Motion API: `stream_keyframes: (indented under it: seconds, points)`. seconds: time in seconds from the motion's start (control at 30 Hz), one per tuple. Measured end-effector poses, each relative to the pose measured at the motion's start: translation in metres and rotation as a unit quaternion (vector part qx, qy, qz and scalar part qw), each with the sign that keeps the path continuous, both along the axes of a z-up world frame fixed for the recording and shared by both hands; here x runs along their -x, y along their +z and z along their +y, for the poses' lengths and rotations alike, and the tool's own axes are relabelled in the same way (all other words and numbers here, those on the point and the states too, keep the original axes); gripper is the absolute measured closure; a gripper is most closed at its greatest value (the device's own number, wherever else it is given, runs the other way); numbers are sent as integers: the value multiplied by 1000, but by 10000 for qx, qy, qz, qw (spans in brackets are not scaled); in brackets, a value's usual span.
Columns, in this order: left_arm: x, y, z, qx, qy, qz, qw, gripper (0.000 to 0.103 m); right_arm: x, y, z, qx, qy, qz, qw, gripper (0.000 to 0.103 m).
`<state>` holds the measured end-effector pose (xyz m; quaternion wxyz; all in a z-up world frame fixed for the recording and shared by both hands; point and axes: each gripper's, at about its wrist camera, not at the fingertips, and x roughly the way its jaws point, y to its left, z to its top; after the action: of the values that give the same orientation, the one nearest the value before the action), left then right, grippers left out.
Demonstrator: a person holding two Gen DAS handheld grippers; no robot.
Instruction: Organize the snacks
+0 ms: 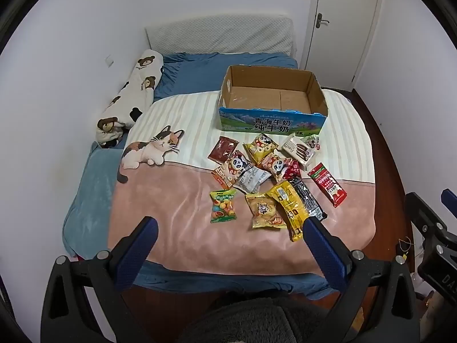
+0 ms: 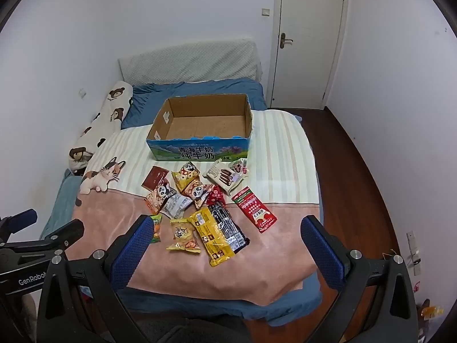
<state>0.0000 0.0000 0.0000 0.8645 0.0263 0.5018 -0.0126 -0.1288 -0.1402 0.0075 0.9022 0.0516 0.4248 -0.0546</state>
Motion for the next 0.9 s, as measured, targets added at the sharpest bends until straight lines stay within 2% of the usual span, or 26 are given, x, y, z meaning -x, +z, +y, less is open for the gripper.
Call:
stream_keyframes:
  seconds: [0.9]
  points:
    - [0, 0, -1, 22, -7, -20, 10000, 0, 2, -5, 0, -46, -17, 58, 10000, 0]
